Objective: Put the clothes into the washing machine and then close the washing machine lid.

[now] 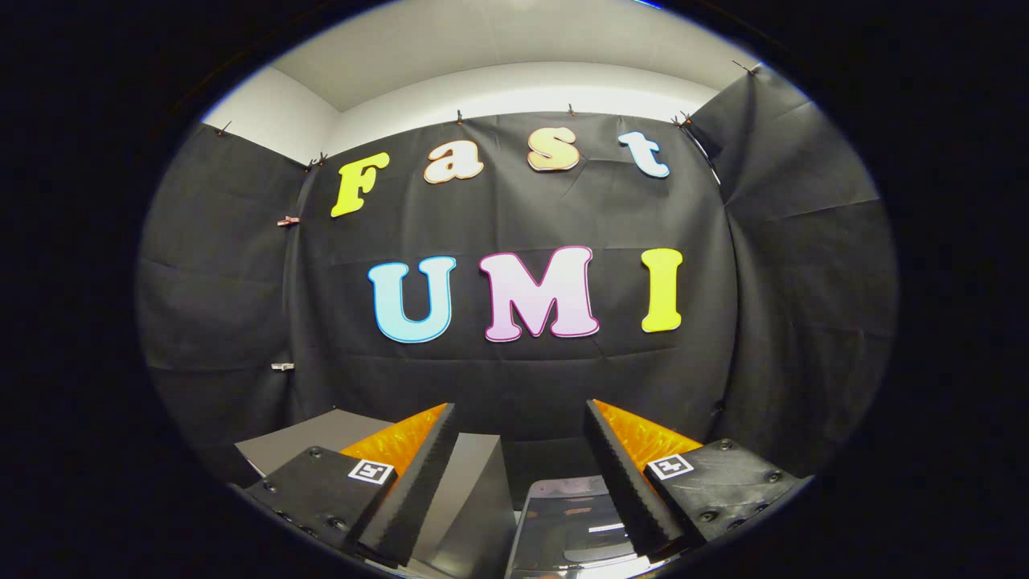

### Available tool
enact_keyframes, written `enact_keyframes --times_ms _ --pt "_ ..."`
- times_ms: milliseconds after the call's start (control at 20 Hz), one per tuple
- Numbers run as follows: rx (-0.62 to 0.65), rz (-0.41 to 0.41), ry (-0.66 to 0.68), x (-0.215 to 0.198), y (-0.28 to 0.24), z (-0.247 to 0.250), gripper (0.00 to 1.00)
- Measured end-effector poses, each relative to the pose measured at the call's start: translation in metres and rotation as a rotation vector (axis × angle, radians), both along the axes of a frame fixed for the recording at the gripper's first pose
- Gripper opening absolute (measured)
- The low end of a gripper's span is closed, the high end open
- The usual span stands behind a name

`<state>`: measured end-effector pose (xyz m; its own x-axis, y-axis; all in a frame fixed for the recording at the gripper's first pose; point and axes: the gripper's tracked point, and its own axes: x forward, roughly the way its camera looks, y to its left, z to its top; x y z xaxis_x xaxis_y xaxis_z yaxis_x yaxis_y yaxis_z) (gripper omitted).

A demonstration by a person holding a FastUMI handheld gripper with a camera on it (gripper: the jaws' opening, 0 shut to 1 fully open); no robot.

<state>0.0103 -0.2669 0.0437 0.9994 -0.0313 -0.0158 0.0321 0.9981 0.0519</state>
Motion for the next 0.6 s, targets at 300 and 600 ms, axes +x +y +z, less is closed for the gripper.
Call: enact_keyframes --times_ms 300,600 --pt "-0.012 0.028 -0.017 -0.007 0.028 0.010 0.99" --pt "-0.030 0.063 -0.034 -0.004 0.052 0.015 0.99"
